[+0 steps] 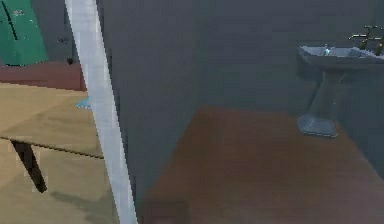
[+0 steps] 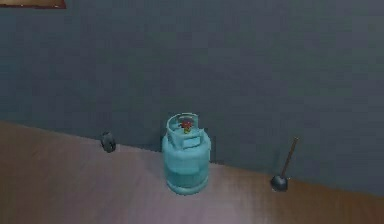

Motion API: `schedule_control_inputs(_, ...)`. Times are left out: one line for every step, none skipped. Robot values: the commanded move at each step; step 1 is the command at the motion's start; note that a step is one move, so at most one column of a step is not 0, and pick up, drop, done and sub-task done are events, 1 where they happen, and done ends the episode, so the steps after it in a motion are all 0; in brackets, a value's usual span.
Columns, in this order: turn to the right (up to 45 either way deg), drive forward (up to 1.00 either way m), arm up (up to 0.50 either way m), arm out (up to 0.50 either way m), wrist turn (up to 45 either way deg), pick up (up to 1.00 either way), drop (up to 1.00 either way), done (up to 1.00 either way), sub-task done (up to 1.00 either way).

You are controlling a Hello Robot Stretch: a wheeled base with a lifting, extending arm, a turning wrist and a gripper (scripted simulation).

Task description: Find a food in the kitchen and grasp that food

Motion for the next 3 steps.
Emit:
schedule_control_inputs(-27.0,0.00,0.00,0.00,0.0,0.00,0.00,0.00,0.00)
schedule_control_inputs(0.0,0.40,0.00,0.00,0.0,0.00,0.00,0.00,0.00)
schedule_control_inputs(-36.0,0.00,0.00,0.00,0.0,0.00,0.00,0.00,0.00)
